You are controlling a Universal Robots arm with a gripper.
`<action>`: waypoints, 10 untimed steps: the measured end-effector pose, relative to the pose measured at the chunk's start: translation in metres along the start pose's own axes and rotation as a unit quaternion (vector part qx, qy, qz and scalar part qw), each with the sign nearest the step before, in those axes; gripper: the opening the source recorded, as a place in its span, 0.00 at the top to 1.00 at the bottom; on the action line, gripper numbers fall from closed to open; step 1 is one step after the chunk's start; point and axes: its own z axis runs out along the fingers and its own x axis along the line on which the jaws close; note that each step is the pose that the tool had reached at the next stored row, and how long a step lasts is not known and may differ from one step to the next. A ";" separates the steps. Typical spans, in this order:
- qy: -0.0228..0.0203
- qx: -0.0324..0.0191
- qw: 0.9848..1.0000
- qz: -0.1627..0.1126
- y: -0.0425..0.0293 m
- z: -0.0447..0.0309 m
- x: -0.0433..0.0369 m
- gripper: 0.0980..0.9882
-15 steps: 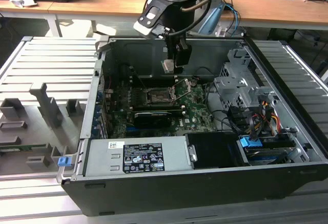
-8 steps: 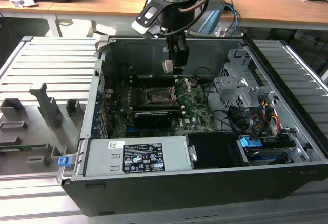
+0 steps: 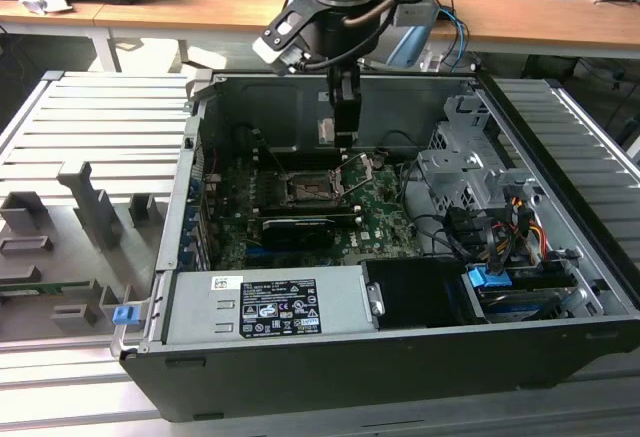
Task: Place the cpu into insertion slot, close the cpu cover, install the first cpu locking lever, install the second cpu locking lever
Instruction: 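Place the cpu into insertion slot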
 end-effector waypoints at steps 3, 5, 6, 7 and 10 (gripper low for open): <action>-0.002 -0.001 1.000 0.023 -0.0002 0.0007 0.0000 0.50; -0.004 -0.002 0.999 0.044 -0.0003 0.0013 0.0000 0.50; -0.006 -0.002 0.998 0.057 -0.0004 0.0017 -0.0001 0.50; -0.006 -0.002 0.998 0.065 -0.0004 0.0020 -0.0001 0.50; -0.008 -0.003 0.996 0.086 -0.0006 0.0026 -0.0001 0.50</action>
